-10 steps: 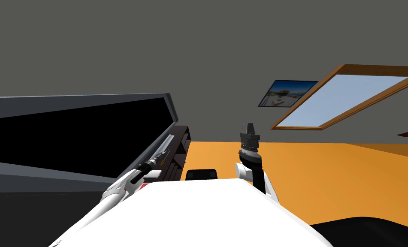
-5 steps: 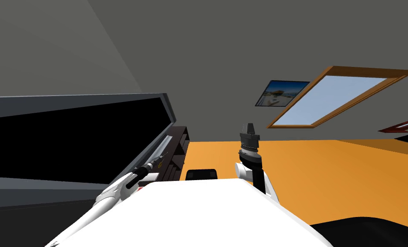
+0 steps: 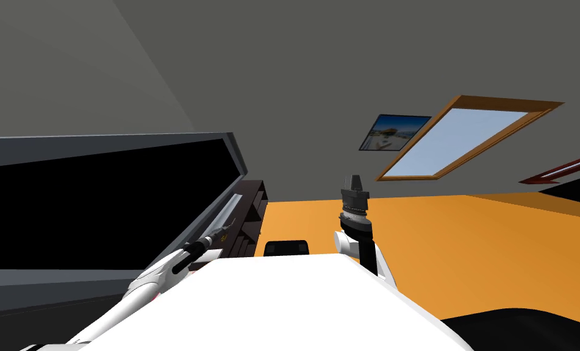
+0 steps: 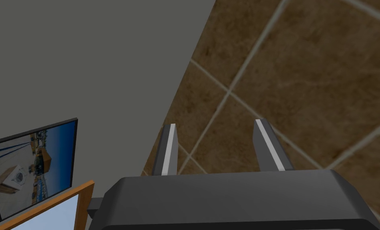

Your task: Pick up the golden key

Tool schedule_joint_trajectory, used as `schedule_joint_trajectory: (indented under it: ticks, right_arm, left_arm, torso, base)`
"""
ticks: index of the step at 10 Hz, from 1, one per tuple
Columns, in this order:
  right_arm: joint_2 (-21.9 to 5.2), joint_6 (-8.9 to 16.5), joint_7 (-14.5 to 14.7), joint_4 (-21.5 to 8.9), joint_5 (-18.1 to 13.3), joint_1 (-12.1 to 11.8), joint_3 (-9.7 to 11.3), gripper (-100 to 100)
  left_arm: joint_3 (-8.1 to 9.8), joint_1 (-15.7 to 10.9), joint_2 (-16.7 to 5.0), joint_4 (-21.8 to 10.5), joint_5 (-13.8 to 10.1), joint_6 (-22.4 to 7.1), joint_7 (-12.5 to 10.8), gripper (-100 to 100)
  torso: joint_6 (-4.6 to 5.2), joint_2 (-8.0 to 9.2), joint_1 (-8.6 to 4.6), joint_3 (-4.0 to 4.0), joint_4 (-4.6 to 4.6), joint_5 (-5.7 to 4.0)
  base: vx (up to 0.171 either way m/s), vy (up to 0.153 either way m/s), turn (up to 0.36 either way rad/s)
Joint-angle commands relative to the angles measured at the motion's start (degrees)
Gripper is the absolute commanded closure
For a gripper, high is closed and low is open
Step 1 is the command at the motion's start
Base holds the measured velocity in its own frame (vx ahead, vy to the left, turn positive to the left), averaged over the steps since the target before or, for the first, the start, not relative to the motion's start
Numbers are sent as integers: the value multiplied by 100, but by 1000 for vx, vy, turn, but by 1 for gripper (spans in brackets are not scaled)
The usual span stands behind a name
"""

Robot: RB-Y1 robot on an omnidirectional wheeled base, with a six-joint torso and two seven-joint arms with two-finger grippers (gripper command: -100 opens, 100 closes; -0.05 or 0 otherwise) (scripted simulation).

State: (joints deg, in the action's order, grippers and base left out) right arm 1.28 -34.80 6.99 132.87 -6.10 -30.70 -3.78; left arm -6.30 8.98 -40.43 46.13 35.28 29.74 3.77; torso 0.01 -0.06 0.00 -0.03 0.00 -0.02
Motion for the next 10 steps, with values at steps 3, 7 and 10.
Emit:
schedule_joint_trajectory:
  ticks: [3,7,10]
  right_arm:
    - [0,0,0,0,0,0,0,0]
    - [0,0,0,0,0,0,0,0]
    - [0,0,0,0,0,0,0,0]
  left_arm:
    - [-179,-49,-144,-514,187,66,101,-100]
    - [-360,-121,-291,-1047,362,168,204,-100]
    - [-401,-182,-325,-1279,407,235,258,-100]
  torso:
    - [2,-7,10,-4,-2,3]
    - [0,-7,13,-4,-2,3]
    - [0,-5,18,-3,-1,5]
  base:
    - [14,-32,-88]
    - [15,-28,-62]
    - [8,-15,-29]
